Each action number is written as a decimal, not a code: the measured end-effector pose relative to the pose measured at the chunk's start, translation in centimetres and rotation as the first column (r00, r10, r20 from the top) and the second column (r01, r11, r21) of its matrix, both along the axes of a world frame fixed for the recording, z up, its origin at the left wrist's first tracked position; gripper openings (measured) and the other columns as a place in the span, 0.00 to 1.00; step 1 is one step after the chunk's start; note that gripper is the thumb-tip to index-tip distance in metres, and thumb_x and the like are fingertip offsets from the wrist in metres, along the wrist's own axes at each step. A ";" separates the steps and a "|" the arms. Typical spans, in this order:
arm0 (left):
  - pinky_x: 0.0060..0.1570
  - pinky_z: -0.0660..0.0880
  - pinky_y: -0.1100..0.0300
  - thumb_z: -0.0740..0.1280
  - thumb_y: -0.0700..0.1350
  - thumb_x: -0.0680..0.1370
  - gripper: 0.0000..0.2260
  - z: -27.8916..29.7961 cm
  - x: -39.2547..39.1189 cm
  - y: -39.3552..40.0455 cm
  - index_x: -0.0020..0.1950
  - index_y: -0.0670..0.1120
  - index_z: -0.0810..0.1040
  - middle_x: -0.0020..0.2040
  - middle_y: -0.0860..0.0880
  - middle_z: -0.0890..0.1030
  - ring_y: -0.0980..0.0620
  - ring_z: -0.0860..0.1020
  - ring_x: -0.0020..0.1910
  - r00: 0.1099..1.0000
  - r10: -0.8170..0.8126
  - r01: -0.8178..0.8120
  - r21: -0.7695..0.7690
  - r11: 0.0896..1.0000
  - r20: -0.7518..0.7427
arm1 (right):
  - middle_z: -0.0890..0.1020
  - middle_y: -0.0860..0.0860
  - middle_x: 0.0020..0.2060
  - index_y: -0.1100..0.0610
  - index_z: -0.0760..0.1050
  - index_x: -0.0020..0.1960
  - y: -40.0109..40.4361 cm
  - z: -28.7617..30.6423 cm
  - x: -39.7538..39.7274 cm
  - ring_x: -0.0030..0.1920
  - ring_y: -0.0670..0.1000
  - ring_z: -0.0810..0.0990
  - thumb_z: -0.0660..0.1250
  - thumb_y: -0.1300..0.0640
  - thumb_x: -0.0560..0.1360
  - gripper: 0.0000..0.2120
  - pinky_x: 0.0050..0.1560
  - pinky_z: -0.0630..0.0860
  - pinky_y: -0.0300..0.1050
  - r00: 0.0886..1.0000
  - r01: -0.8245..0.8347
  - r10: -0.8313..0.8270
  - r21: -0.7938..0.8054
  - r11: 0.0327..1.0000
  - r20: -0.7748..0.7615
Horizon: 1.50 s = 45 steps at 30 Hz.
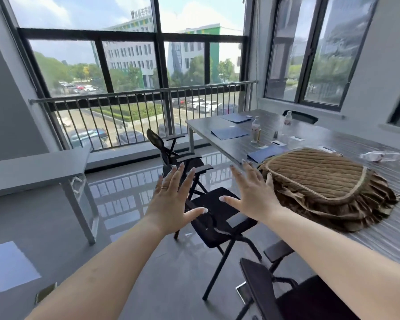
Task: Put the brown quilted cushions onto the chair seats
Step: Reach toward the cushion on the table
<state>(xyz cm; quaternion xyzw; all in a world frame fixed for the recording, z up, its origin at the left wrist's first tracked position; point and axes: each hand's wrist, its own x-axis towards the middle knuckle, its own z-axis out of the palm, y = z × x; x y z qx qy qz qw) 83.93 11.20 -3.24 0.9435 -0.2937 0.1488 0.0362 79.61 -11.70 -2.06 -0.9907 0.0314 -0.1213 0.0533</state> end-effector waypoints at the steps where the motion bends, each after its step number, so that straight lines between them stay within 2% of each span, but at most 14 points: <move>1: 0.75 0.36 0.47 0.32 0.78 0.60 0.46 -0.4 3.0 -0.8 0.70 0.55 0.24 0.77 0.49 0.32 0.50 0.33 0.76 1.000 -0.024 0.024 -0.004 1.000 -0.008 | 0.44 0.55 0.78 0.46 0.40 0.77 -0.6 -0.5 2.1 0.78 0.56 0.43 0.55 0.30 0.72 0.43 0.72 0.43 0.69 0.999 0.032 -0.032 0.006 0.999 0.000; 8: 0.76 0.39 0.47 0.37 0.77 0.63 0.45 -1.2 19.6 -6.9 0.73 0.55 0.28 0.79 0.48 0.37 0.48 0.37 0.78 0.964 -0.267 0.267 -0.006 0.964 0.018 | 0.43 0.53 0.78 0.45 0.42 0.77 -4.1 -2.5 12.9 0.77 0.56 0.43 0.54 0.29 0.71 0.43 0.71 0.42 0.68 0.961 0.275 -0.275 -0.004 0.961 -0.005; 10: 0.76 0.40 0.46 0.34 0.78 0.63 0.46 -1.2 23.7 -9.5 0.73 0.54 0.29 0.79 0.47 0.38 0.48 0.37 0.78 0.930 -0.367 0.366 0.020 0.930 0.030 | 0.43 0.54 0.78 0.46 0.41 0.77 -5.4 -2.7 14.9 0.77 0.56 0.43 0.54 0.29 0.72 0.43 0.72 0.43 0.68 0.933 0.358 -0.358 -0.027 0.933 -0.027; 13: 0.75 0.40 0.46 0.30 0.79 0.59 0.52 -1.4 29.1 -14.4 0.77 0.53 0.36 0.80 0.47 0.42 0.46 0.40 0.78 0.873 -0.487 0.487 -0.003 0.873 -0.037 | 0.43 0.54 0.78 0.47 0.42 0.78 -8.0 -3.3 17.0 0.77 0.57 0.44 0.54 0.29 0.71 0.43 0.72 0.42 0.68 0.860 0.508 -0.506 0.003 0.862 -0.067; 16: 0.75 0.42 0.46 0.31 0.81 0.58 0.53 -2.0 32.2 -19.6 0.77 0.52 0.36 0.80 0.46 0.45 0.46 0.43 0.79 0.830 -0.552 0.549 -0.058 0.834 -0.081 | 0.44 0.54 0.78 0.47 0.44 0.78 -10.9 -3.9 17.3 0.78 0.55 0.43 0.55 0.30 0.72 0.42 0.73 0.42 0.67 0.785 0.613 -0.610 -0.005 0.790 -0.106; 20: 0.76 0.44 0.48 0.46 0.79 0.62 0.53 -2.9 35.3 -26.5 0.78 0.51 0.38 0.80 0.45 0.45 0.46 0.45 0.79 0.763 -0.623 0.618 -0.084 0.781 -0.173 | 0.50 0.52 0.78 0.48 0.45 0.78 -15.8 -5.0 17.6 0.78 0.53 0.47 0.55 0.31 0.72 0.41 0.73 0.46 0.66 0.683 0.724 -0.721 -0.025 0.690 -0.118; 23: 0.76 0.46 0.48 0.54 0.77 0.64 0.53 -4.2 37.7 -31.6 0.79 0.51 0.39 0.80 0.45 0.46 0.46 0.46 0.79 0.724 -0.648 0.642 -0.116 0.758 -0.237 | 0.51 0.51 0.78 0.49 0.46 0.78 -20.3 -6.3 18.0 0.78 0.53 0.48 0.55 0.30 0.72 0.42 0.73 0.46 0.65 0.597 0.797 -0.789 -0.007 0.604 -0.145; 26: 0.76 0.48 0.46 0.61 0.73 0.67 0.51 -5.5 40.2 -37.2 0.78 0.51 0.39 0.80 0.45 0.47 0.45 0.47 0.79 0.700 -0.649 0.642 -0.135 0.755 -0.299 | 0.52 0.51 0.78 0.49 0.46 0.78 -25.5 -7.7 18.7 0.77 0.53 0.49 0.55 0.30 0.72 0.42 0.74 0.48 0.65 0.518 0.849 -0.840 -0.020 0.527 -0.160; 32: 0.75 0.53 0.44 0.64 0.70 0.68 0.50 -8.8 44.4 -50.0 0.79 0.49 0.43 0.79 0.42 0.51 0.43 0.49 0.78 0.709 -0.559 0.554 -0.150 0.819 -0.431 | 0.54 0.51 0.78 0.49 0.47 0.78 -37.3 -11.6 20.3 0.77 0.53 0.50 0.54 0.28 0.71 0.43 0.73 0.51 0.64 0.372 0.926 -0.895 0.030 0.377 -0.247; 36: 0.72 0.59 0.41 0.65 0.75 0.61 0.55 -11.5 46.8 -58.8 0.79 0.50 0.47 0.79 0.45 0.55 0.42 0.56 0.77 0.648 -0.471 0.494 -0.140 0.858 -0.599 | 0.54 0.52 0.77 0.49 0.48 0.78 -44.3 -14.6 20.6 0.77 0.55 0.52 0.54 0.27 0.70 0.43 0.73 0.52 0.63 0.283 0.959 -0.905 0.062 0.277 -0.318; 38: 0.69 0.63 0.41 0.62 0.78 0.55 0.57 -12.6 47.6 -62.0 0.78 0.53 0.51 0.77 0.45 0.60 0.41 0.61 0.74 0.641 -0.446 0.482 -0.124 0.867 -0.624 | 0.54 0.53 0.77 0.49 0.48 0.77 -47.0 -16.0 20.7 0.77 0.56 0.53 0.56 0.28 0.70 0.43 0.73 0.53 0.62 0.246 0.969 -0.906 0.086 0.231 -0.344; 40: 0.68 0.65 0.40 0.62 0.78 0.53 0.58 -14.1 48.6 -64.4 0.77 0.53 0.52 0.75 0.44 0.63 0.39 0.64 0.73 0.643 -0.419 0.465 -0.109 0.879 -0.640 | 0.54 0.54 0.77 0.49 0.48 0.77 -49.2 -17.5 20.9 0.76 0.57 0.53 0.56 0.28 0.70 0.44 0.72 0.55 0.62 0.209 0.978 -0.902 0.095 0.187 -0.377; 42: 0.68 0.65 0.40 0.64 0.76 0.55 0.56 -15.4 49.3 -65.7 0.77 0.53 0.51 0.76 0.43 0.63 0.38 0.64 0.73 0.647 -0.386 0.435 -0.098 0.895 -0.657 | 0.54 0.55 0.77 0.49 0.48 0.77 -50.9 -18.8 20.9 0.76 0.58 0.54 0.57 0.28 0.69 0.45 0.72 0.57 0.62 0.175 0.984 -0.892 0.099 0.147 -0.417; 45: 0.70 0.61 0.40 0.69 0.70 0.63 0.52 -18.0 50.5 -67.1 0.78 0.51 0.49 0.78 0.44 0.56 0.40 0.58 0.76 0.656 -0.299 0.366 -0.053 0.929 -0.693 | 0.54 0.58 0.77 0.48 0.47 0.77 -53.0 -20.8 21.1 0.75 0.60 0.55 0.60 0.27 0.67 0.47 0.70 0.61 0.62 0.124 0.987 -0.875 0.151 0.059 -0.469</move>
